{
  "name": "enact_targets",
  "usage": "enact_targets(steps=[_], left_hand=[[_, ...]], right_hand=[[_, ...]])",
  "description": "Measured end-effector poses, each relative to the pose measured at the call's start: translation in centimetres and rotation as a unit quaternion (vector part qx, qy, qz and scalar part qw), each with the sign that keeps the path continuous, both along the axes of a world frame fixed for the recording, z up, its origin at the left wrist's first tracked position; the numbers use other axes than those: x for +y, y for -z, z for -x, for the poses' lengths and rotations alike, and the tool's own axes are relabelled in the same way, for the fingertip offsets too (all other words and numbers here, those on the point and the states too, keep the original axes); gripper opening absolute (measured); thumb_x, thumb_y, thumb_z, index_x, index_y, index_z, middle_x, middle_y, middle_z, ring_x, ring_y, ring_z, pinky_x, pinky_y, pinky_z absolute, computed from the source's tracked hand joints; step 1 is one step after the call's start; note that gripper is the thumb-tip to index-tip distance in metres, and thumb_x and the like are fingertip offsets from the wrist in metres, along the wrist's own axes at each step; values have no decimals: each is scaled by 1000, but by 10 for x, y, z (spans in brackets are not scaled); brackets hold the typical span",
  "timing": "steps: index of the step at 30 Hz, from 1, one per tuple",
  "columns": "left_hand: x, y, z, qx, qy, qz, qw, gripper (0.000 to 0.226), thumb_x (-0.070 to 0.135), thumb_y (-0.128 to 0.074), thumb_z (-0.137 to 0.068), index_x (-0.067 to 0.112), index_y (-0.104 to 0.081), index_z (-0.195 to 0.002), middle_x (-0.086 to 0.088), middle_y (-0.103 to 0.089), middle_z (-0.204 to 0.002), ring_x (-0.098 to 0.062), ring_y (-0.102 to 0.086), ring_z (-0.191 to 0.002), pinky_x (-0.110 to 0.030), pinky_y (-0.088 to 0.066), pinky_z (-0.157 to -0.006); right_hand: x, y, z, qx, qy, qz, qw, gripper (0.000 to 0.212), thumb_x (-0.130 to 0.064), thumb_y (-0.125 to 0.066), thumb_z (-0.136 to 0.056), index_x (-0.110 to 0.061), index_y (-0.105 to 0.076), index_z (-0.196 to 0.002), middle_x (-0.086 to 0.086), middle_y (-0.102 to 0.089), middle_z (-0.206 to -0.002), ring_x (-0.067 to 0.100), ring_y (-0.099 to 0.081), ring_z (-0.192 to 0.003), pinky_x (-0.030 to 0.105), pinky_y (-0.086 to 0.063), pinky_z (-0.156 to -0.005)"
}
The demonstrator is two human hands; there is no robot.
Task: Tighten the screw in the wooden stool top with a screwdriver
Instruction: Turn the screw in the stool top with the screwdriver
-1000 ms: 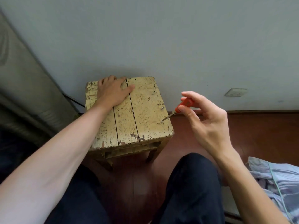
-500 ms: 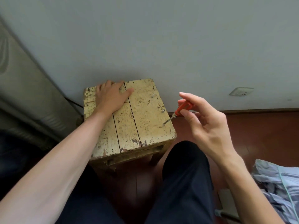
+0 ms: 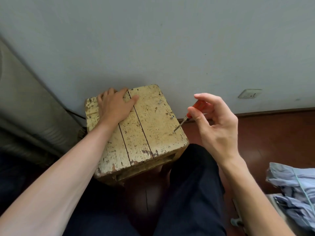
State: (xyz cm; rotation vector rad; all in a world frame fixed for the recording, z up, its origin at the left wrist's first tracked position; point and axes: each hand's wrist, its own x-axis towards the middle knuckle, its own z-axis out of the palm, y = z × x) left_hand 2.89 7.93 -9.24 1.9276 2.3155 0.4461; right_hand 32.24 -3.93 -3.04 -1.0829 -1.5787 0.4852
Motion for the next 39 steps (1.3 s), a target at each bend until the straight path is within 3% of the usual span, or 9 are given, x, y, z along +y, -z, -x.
enact_targets(steps=[2, 6, 10, 13, 21, 24, 28, 32, 39], left_hand=[[1, 0, 0, -6, 0, -1, 1000, 85, 89, -26, -86, 37, -47, -149, -11, -52, -143, -32, -42, -135, -49, -25, -115], [1, 3, 0, -5, -1, -4, 1000, 84, 89, -27, -86, 38, -47, -149, -11, -51, -145, -32, -41, -136, -48, -23, -114], [3, 4, 0, -6, -3, -8, 1000, 83, 89, -27, -86, 38, -48, -148, -11, -52, -143, -32, -42, -135, -48, -23, -113], [2, 2, 0, -10, -3, -8, 1000, 83, 88, -28, -86, 37, -49, -148, -11, -53, -141, -32, -42, -134, -47, -24, -113], [-2, -1, -1, -20, 1, -12, 1000, 82, 88, -30, -87, 37, -48, -149, -9, -53, -143, -30, -42, -136, -46, -24, -114], [-3, -1, -2, -19, 0, -12, 1000, 82, 87, -31, -87, 37, -47, -149, -8, -53, -143, -30, -42, -136, -45, -24, -114], [-3, -3, -4, -15, 1, -11, 1000, 81, 86, -31, -88, 36, -47, -149, -8, -53, -143, -30, -42, -136, -46, -24, -114], [-4, -5, -4, -14, 1, -12, 1000, 80, 85, -32, -89, 36, -47, -150, -9, -53, -143, -30, -42, -136, -45, -25, -113], [-3, -4, -4, -12, 0, -10, 1000, 82, 86, -31, -88, 35, -47, -149, -9, -53, -144, -31, -42, -136, -45, -24, -114]], right_hand=[[-2, 3, -3, -6, -3, 3, 1000, 31, -18, -75, -104, -26, -68, -134, -2, -74, -108, 26, -78, -97, 48, -63, -87], [-6, 4, -12, 17, -71, 39, 997, 38, -8, -69, -106, -27, -66, -139, -4, -73, -120, 24, -79, -104, 30, -61, -93], [-3, -1, -17, 36, -120, 52, 991, 42, -4, -69, -105, -35, -67, -133, 0, -75, -123, 26, -77, -113, 29, -62, -97], [-2, -2, -17, 26, -115, 50, 992, 44, -5, -70, -104, -36, -68, -137, -2, -76, -121, 25, -79, -108, 25, -61, -96], [4, -1, -8, -4, -34, 26, 999, 36, -26, -78, -100, -46, -71, -128, -7, -70, -103, 22, -78, -92, 47, -62, -78], [7, -2, -10, -15, -22, 16, 1000, 34, -25, -78, -101, -40, -73, -132, -10, -70, -105, 19, -80, -89, 37, -61, -73], [8, -4, -19, -42, -83, 24, 995, 46, -17, -69, -106, -39, -66, -146, -10, -72, -120, 20, -79, -100, 22, -59, -86], [9, -5, -22, -14, -143, 53, 988, 51, -9, -65, -106, -39, -65, -148, -6, -75, -128, 23, -78, -110, 25, -59, -99], [7, -2, -17, -19, -104, 30, 994, 40, -13, -70, -105, -40, -71, -135, -5, -75, -115, 24, -80, -99, 40, -64, -92]])
